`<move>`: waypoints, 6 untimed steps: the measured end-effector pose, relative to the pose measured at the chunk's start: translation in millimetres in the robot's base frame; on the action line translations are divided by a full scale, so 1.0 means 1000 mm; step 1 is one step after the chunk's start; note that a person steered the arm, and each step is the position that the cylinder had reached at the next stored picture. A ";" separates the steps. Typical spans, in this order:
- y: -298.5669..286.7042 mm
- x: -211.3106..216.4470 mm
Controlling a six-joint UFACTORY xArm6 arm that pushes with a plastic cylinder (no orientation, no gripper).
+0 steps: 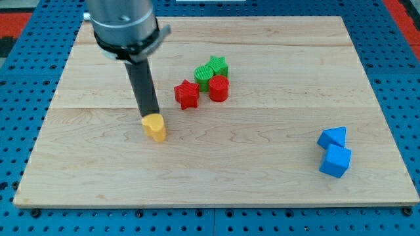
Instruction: Move the yellow heart into the blue blocks
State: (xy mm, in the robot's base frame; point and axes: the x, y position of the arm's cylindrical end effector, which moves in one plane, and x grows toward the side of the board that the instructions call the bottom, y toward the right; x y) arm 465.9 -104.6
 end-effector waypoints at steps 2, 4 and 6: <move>0.001 0.041; 0.094 0.062; 0.063 -0.032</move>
State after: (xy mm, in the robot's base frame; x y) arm 434.1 -41.7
